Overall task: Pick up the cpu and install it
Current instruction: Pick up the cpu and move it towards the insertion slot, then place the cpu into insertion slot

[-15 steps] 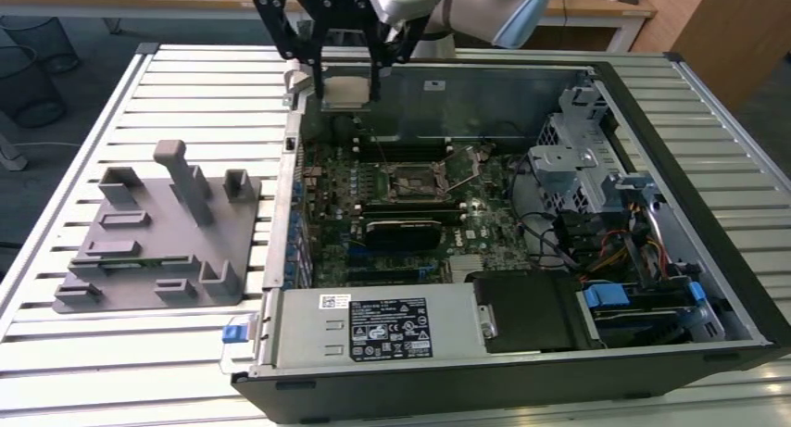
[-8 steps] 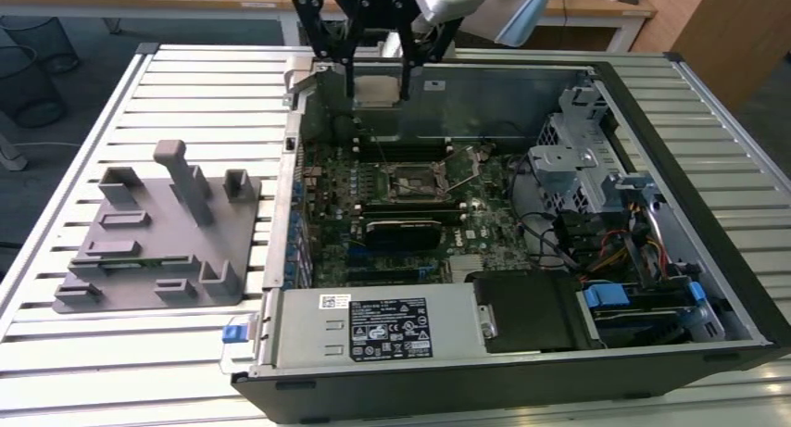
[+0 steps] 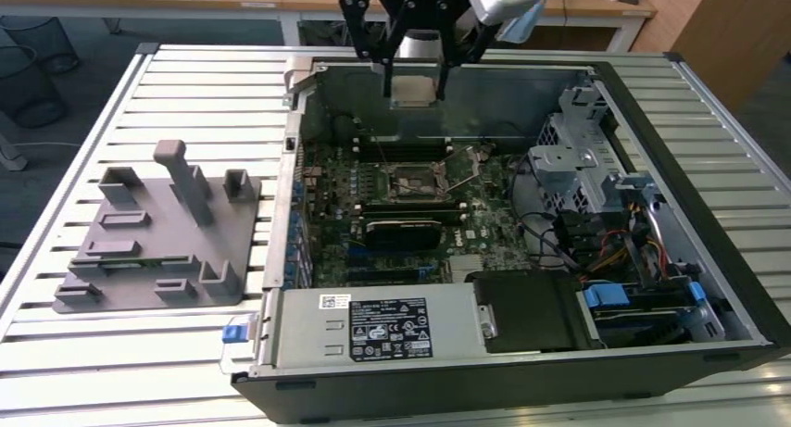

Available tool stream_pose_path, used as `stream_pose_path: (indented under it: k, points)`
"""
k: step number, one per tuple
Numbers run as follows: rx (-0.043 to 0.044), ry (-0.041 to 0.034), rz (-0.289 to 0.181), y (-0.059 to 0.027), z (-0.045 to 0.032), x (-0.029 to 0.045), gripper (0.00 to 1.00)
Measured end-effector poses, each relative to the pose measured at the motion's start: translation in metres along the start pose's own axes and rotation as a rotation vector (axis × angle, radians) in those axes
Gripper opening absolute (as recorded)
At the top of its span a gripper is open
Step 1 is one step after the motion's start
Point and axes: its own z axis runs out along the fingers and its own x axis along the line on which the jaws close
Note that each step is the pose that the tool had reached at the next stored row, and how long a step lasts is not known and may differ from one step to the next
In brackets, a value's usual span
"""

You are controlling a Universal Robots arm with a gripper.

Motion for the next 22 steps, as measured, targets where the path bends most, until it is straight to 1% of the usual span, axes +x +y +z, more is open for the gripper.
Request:
stream_pose_path:
  k: [3,4,9,11,22]
  points:
    - [-0.0001,-0.0001,0.0,0.0003,0.0,-0.0138,0.54]
    - [-0.0001,0.0,0.0,0.0003,-0.0001,-0.0162,0.54]
    - [-0.0002,-0.0001,0.002,0.0004,0.0,-0.0237,0.54]
    - [0.0012,-0.0007,0.013,0.0004,0.0,-0.024,0.54]
    - [-0.0025,-0.0082,0.213,0.0004,0.0019,-0.0241,0.54]
